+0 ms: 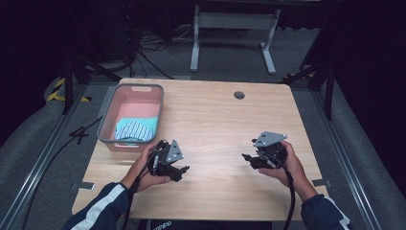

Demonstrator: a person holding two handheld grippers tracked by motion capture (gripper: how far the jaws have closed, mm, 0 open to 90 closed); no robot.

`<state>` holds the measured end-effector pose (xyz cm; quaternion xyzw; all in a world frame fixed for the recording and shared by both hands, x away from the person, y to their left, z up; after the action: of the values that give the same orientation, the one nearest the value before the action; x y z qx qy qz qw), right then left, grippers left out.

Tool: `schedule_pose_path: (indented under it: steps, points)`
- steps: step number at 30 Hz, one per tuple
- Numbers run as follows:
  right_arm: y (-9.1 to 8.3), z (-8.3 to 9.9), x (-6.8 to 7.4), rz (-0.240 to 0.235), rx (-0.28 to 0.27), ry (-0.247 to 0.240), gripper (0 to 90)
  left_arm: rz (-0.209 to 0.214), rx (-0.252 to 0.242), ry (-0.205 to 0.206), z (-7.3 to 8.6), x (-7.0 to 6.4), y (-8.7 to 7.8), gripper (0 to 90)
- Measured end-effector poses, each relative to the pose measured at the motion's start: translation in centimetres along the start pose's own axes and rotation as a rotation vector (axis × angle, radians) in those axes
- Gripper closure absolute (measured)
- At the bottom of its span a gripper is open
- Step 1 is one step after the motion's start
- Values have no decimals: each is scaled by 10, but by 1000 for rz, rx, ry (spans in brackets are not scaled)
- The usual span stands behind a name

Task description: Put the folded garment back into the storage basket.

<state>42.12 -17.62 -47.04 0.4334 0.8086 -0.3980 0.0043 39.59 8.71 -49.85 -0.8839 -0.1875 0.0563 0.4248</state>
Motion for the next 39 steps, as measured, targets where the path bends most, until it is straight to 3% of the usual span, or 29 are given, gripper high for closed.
schedule_pose_path:
  steps: [8,16,20,22,23,24,25,27,39]
  points:
    - [0,34,-5,0,23,45,356,41,17,-3,10,-8,13,184]
    - [-2,74,-10,-4,32,131,324,86,26,-15,22,-20,22,174]
    - [-2,93,-11,-12,38,201,309,120,39,-15,31,-25,27,173]
    - [0,104,-9,-22,55,268,286,148,29,-40,33,-27,27,165]
    - [2,109,-9,-9,70,248,263,149,17,-59,34,-28,27,165]
    - [1,110,-9,-6,54,258,250,163,8,-70,35,-27,27,164]
    - [1,112,-9,-12,42,280,242,201,-26,-113,37,-28,30,163]
    - [2,115,-11,-8,19,300,234,208,-71,-94,38,-28,32,125]
    - [2,115,-10,-9,23,295,205,208,-74,-107,37,-29,32,120]
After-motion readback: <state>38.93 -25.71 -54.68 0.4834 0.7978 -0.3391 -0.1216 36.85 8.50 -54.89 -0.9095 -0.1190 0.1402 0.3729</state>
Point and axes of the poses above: each handheld gripper's, and its own axes: y roughly forward along the jaws, z roughly out of its underside, x roughly to its left, the point moved 9 cm from there along y, roughly forward along the jaws, and after that the axes turned 12 degrees about z, right-handed, at the moved point
